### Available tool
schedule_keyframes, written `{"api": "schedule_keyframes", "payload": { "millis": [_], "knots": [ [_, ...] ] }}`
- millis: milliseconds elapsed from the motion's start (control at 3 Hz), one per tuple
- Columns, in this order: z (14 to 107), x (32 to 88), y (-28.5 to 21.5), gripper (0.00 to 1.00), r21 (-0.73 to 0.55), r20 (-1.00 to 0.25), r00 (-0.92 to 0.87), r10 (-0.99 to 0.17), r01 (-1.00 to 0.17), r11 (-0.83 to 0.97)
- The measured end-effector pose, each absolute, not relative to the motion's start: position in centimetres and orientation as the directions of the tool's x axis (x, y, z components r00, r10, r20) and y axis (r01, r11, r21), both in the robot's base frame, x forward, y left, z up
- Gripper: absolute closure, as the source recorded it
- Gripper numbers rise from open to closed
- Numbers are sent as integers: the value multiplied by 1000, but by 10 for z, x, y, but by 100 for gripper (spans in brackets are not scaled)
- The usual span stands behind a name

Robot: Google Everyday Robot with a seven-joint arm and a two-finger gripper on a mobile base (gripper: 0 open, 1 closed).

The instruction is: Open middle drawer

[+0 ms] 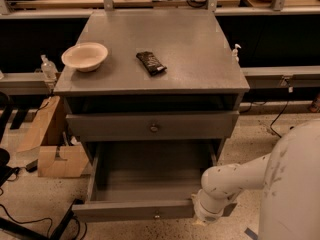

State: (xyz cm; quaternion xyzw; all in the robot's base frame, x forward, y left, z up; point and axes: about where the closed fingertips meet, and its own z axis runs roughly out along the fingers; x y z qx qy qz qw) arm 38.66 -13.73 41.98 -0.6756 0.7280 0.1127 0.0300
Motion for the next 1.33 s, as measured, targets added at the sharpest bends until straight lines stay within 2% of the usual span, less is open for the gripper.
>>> {"api": "schedule_keyframes", "payload": {
  "millis": [1333],
  "knots": [
    [420,387,-137,100,124,-196,-85,-977,-990,62]
  ]
}}
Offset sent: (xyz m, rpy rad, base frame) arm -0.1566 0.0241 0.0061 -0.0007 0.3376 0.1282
